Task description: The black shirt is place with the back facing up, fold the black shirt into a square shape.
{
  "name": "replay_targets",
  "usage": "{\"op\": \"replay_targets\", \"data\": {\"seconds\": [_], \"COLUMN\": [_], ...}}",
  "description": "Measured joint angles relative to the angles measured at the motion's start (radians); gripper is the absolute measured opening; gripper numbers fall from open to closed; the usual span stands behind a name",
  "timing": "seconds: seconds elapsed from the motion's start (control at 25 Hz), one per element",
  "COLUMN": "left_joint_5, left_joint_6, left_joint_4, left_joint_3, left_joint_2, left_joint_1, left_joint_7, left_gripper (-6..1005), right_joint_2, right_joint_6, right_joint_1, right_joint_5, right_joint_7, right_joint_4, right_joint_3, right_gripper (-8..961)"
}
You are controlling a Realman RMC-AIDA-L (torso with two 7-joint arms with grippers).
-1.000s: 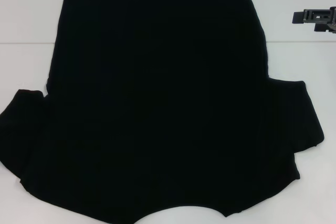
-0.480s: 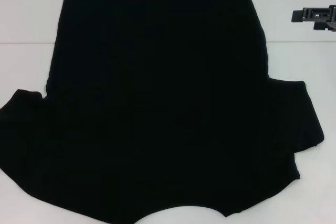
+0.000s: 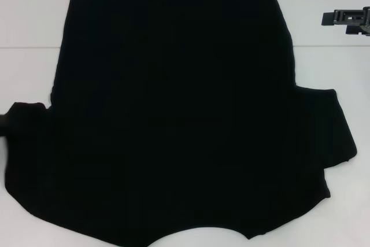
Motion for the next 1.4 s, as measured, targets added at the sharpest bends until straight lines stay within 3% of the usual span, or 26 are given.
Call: {"op": "replay_targets", "data": {"seconds": [0.08, 0.12, 0.36, 0.68, 0.88, 1.0, 1.12, 1.16, 1.28, 1.4], "left_joint_5": [-0.008, -0.015, -0.015, -0.018, -0.024, -0.02, -0.023, -0.033, -0.043, -0.064], "left_joint_6": [0.004, 0.007, 0.001, 0.018, 0.045, 0.044, 0.031, 0.027, 0.047, 0.085], "left_joint_4": [-0.002, -0.007, -0.035, -0.046, -0.01, 0.001, 0.007, 0.012, -0.005, -0.022], "left_joint_3": [0.02, 0.089, 0.223, 0.484, 0.541, 0.556, 0.505, 0.399, 0.309, 0.259], "left_joint_2": [-0.003, -0.012, -0.019, -0.039, -0.076, -0.085, -0.083, -0.075, -0.054, -0.031], "left_joint_1": [-0.006, -0.03, -0.089, -0.11, -0.109, -0.105, -0.103, -0.106, -0.11, -0.1], "left_joint_7": [0.0, -0.006, -0.005, 0.071, 0.196, 0.208, 0.191, 0.171, 0.162, 0.163], "left_gripper": [1, 1, 1, 7, 10, 12, 17, 19, 25, 141], "right_joint_2": [0.0, 0.0, 0.0, 0.0, 0.0, -0.001, -0.001, -0.001, -0.001, -0.002], "right_joint_6": [0.0, 0.0, 0.0, 0.003, 0.012, 0.012, 0.014, 0.014, 0.014, 0.014], "right_joint_1": [0.0, 0.0, 0.0, -0.002, -0.003, -0.003, -0.003, -0.003, -0.003, -0.003], "right_joint_5": [0.0, 0.0, 0.0, 0.0, 0.0, -0.001, -0.003, -0.003, -0.005, -0.006], "right_joint_7": [0.0, 0.0, 0.001, -0.003, -0.004, -0.004, -0.004, -0.004, -0.004, 0.002], "right_joint_4": [0.0, 0.0, 0.0, 0.0, 0.0, 0.0, 0.0, 0.0, 0.0, 0.0], "right_joint_3": [-0.002, -0.003, -0.008, -0.006, -0.007, -0.005, -0.005, -0.005, -0.007, -0.007], "right_gripper": [941, 941, 941, 941, 940, 939, 935, 934, 930, 927]}}
